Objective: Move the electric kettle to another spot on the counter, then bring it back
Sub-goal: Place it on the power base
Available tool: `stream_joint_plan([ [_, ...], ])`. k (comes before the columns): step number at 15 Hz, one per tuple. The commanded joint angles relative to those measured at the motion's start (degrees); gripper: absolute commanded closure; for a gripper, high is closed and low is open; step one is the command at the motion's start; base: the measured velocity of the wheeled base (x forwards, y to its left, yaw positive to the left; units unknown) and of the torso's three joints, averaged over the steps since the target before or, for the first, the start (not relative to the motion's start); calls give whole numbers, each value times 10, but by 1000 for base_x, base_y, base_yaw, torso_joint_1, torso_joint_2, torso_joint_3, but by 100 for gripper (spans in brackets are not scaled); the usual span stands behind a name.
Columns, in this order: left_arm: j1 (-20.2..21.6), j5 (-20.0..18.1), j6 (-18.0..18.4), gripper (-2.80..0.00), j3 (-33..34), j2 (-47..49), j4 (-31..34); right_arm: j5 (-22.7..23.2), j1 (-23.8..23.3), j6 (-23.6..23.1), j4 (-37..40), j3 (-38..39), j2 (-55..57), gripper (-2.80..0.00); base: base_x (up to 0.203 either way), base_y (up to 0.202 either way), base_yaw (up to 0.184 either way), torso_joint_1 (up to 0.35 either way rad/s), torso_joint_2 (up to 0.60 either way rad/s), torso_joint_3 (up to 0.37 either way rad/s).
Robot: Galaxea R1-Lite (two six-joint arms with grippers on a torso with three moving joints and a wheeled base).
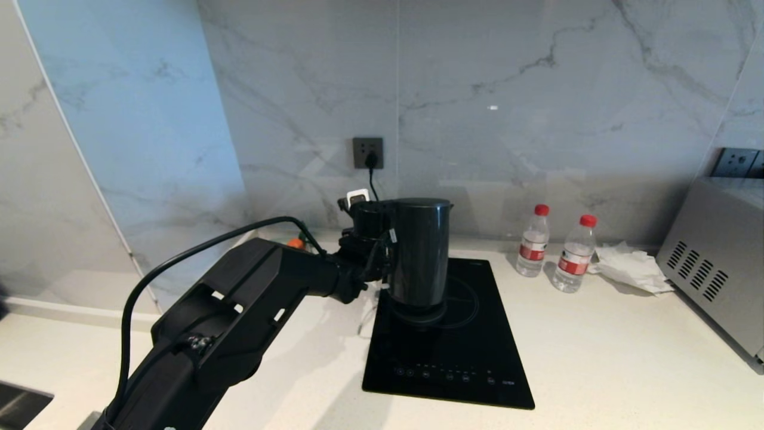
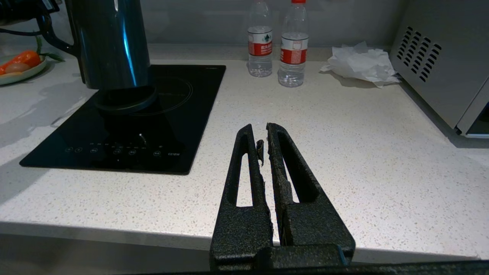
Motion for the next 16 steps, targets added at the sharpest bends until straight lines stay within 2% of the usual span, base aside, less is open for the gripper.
stream_joint_plan([
  [1, 1, 2, -1, 0, 1, 1, -3, 0, 0, 0, 0, 0, 0, 0, 0, 0, 0, 0, 0, 0],
  [6, -1, 2, -2, 0, 24, -5, -16, 0, 0, 0, 0, -1, 0, 0, 0, 0, 0, 0, 0, 0],
  [9, 0, -1, -3, 0, 74, -24, -27, 0, 0, 0, 0, 0, 0, 0, 0, 0, 0, 0, 0, 0],
  [12, 4, -2, -1, 0, 116, -35, -67, 0, 0, 0, 0, 0, 0, 0, 0, 0, 0, 0, 0, 0],
  [16, 5, -5, -1, 0, 150, -56, -85, 0, 0, 0, 0, 0, 0, 0, 0, 0, 0, 0, 0, 0],
])
